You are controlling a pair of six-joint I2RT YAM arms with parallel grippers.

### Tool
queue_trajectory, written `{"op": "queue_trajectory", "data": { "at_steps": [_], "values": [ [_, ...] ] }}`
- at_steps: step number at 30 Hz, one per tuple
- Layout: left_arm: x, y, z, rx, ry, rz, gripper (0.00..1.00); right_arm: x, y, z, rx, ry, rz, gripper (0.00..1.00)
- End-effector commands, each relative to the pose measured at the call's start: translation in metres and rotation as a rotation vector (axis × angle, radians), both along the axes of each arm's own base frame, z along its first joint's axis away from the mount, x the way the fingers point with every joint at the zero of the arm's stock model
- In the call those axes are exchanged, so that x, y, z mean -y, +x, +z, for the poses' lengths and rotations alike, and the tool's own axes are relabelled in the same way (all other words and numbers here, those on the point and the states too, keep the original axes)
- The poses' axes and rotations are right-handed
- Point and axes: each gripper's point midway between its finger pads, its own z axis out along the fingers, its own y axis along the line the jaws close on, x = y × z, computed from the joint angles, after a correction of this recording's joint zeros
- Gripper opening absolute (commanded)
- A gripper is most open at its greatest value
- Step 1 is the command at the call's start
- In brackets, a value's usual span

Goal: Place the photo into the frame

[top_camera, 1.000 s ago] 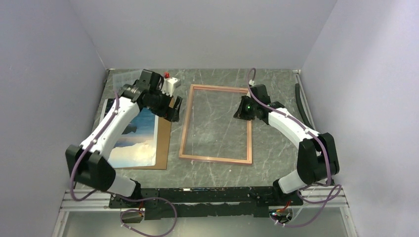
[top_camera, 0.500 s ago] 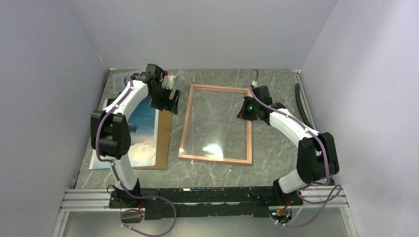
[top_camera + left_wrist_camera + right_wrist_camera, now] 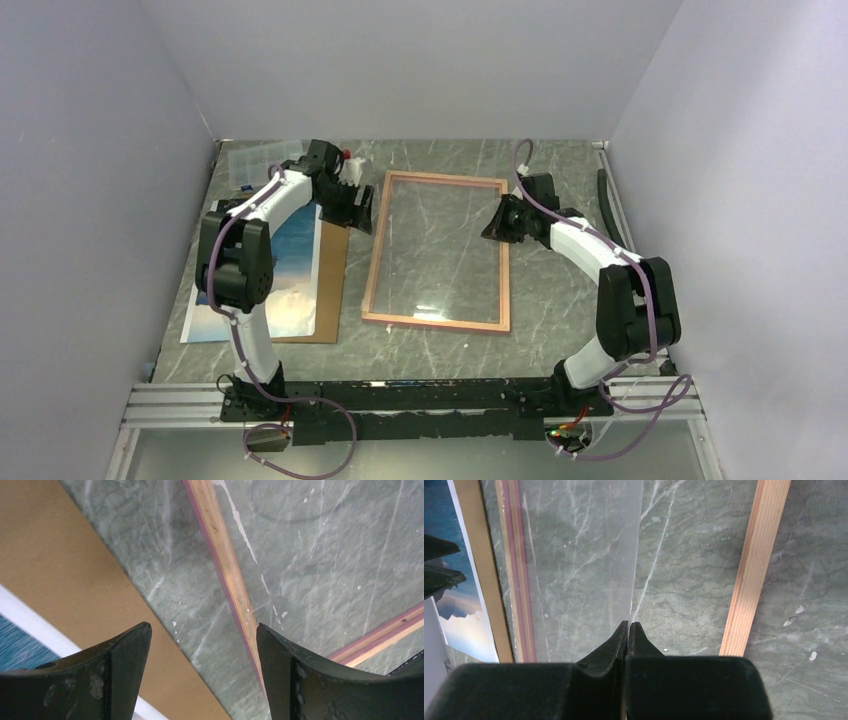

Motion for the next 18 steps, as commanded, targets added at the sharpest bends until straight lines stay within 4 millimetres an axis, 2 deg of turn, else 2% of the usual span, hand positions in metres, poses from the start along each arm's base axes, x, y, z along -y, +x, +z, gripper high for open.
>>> {"op": "queue_trajectory", "data": {
  "at_steps": [1, 4, 10, 18],
  "values": [
    [0.019, 0.003, -0.012, -0.01, -0.049, -0.013, 0.8, -0.008, 0.015, 0.016, 0.06, 0.057, 0.061, 0.0],
    [0.021, 0.003, -0.021, -0.033, -0.048, -0.013, 0.75, -0.01, 0.016, 0.019, 0.046, 0.072, 0.092, 0.0],
    [0.021, 0.01, -0.025, 0.0, -0.045, -0.009, 0.64, -0.01, 0.02, 0.025, 0.05, 0.086, 0.112, 0.0],
    [0.02, 0.007, -0.04, -0.028, -0.038, -0.006, 0.55, -0.012, 0.024, 0.029, 0.061, 0.102, 0.131, 0.0]
  ]
}}
